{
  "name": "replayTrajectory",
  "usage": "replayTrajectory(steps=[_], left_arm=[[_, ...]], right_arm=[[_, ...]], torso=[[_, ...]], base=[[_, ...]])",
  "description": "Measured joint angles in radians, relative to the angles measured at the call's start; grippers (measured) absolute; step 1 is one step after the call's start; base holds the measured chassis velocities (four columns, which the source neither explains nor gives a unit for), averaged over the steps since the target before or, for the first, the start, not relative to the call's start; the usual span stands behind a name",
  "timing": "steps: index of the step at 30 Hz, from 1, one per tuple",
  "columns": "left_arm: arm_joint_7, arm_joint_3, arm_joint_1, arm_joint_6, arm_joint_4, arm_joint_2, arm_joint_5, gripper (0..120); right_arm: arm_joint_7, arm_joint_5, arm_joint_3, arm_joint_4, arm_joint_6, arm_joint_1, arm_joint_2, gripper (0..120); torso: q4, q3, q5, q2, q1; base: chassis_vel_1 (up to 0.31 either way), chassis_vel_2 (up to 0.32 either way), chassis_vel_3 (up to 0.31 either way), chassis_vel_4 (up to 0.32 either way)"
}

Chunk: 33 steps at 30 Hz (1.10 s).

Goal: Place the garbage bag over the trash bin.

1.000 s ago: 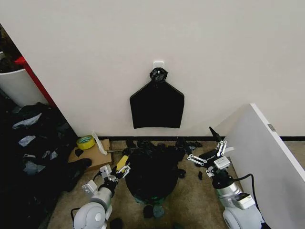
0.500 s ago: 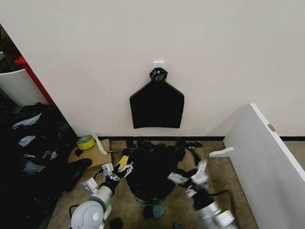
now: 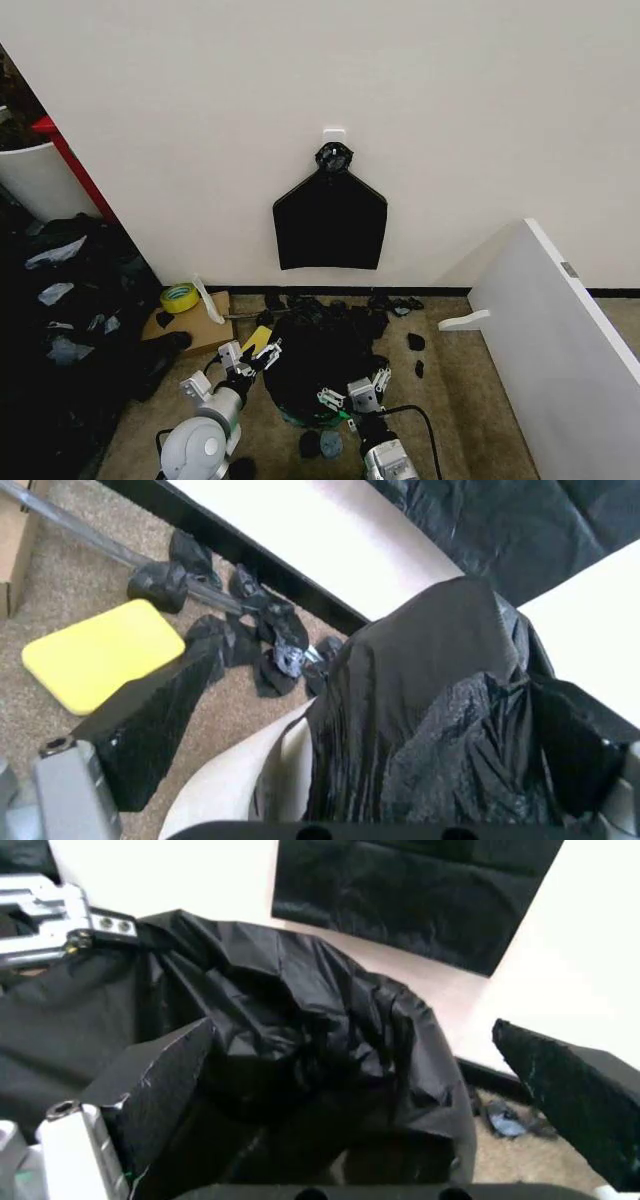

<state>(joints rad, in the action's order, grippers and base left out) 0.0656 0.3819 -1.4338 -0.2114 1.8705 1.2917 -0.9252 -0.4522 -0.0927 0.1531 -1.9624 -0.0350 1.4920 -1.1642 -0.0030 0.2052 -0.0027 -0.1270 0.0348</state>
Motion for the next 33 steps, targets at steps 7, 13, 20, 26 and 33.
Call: replayTrajectory(steps=[7,13,20,26,33], left_arm=[[0.000,-0.003,0.008,0.000,-0.001,0.002,-0.001,100],[-0.001,-0.008,0.013,-0.001,-0.008,0.005,0.002,100],[-0.003,-0.012,0.012,-0.001,-0.016,0.009,0.012,100],[-0.005,-0.009,0.005,0.000,-0.020,0.015,0.026,100],[-0.005,-0.002,-0.007,0.000,-0.016,0.018,0.030,100]], right_arm=[[0.010,-0.027,0.000,-0.001,0.017,-0.007,0.012,100],[0.169,-0.090,-0.131,-0.030,0.126,-0.010,0.039,100],[0.345,0.017,-0.187,-0.038,0.174,-0.065,0.105,100],[0.518,0.311,-0.153,0.063,0.210,-0.224,0.098,100],[0.508,0.333,-0.064,0.264,0.202,-0.445,0.032,100]], torso=[[-0.0001,0.000,0.0072,0.000,0.000],[-0.0006,0.000,0.0049,0.000,0.000],[-0.0004,0.000,0.0041,0.000,0.000],[-0.0001,0.000,0.0036,0.000,0.000],[0.0001,0.000,0.0038,0.000,0.000]], base=[[0.000,0.000,0.000,0.000],[0.000,0.000,0.000,0.000],[0.000,0.000,0.000,0.000],[0.000,0.000,0.000,0.000],[0.000,0.000,0.000,0.000]])
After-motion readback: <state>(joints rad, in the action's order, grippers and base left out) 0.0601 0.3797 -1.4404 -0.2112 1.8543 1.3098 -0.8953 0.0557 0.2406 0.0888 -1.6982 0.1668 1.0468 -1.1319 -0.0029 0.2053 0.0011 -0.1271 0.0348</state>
